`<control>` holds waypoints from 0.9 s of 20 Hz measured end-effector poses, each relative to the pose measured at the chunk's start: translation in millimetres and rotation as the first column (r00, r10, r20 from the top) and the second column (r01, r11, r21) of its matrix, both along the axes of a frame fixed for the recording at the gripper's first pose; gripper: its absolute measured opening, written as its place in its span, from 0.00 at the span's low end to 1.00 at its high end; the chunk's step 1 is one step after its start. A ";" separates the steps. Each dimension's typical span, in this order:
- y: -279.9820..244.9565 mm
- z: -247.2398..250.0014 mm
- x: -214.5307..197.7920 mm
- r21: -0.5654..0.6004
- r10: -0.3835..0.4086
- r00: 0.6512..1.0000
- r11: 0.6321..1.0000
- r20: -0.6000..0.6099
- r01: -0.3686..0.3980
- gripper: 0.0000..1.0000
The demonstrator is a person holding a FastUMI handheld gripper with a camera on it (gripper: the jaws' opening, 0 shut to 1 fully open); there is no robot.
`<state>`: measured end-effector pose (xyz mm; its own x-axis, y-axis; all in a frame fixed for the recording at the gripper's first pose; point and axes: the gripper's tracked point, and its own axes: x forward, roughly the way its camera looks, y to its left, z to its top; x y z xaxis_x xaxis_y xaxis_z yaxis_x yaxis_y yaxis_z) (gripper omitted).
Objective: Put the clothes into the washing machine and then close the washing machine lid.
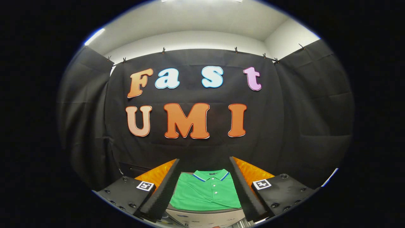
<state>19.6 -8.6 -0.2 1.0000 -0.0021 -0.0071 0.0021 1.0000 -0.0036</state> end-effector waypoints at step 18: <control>-32.9 -130.8 135.6 0.023 -0.007 0.956 1.000 -0.293 0.015 0.98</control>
<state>155.2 -41.4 -131.0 0.9539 -0.0092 -0.3001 0.0155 0.9997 0.0188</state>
